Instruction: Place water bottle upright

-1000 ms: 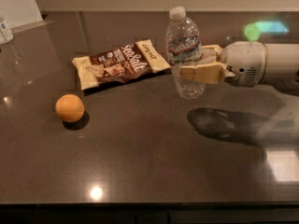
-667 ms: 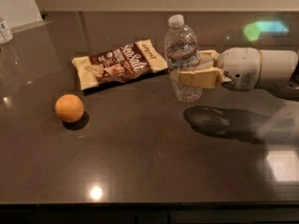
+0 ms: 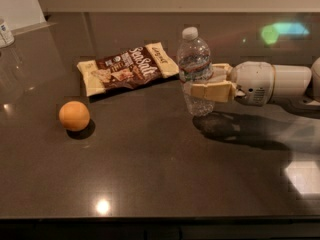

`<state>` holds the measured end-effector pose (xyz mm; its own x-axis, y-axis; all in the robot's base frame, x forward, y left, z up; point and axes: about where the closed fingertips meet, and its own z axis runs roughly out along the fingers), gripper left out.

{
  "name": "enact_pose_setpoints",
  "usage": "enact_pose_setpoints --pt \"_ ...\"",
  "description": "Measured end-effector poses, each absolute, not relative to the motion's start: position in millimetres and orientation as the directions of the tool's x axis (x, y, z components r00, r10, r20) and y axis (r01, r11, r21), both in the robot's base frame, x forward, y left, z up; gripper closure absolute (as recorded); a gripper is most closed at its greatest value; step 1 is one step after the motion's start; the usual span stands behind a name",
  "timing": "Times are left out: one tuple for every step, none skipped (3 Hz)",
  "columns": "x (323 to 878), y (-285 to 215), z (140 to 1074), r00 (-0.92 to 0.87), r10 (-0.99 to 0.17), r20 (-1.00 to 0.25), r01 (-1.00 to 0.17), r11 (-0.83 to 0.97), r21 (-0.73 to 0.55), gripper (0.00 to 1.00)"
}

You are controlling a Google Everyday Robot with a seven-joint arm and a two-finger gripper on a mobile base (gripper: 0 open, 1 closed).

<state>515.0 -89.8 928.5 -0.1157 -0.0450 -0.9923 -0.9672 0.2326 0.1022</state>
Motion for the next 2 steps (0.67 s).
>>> enact_pose_setpoints --pt "519.0 -90.2 918.3 -0.131 -0.016 -0.991 -0.965 0.230 0.124 1.00" --pt "521.4 -91.2 913.9 -0.134 -0.008 -0.991 -0.965 0.229 0.129 1.00"
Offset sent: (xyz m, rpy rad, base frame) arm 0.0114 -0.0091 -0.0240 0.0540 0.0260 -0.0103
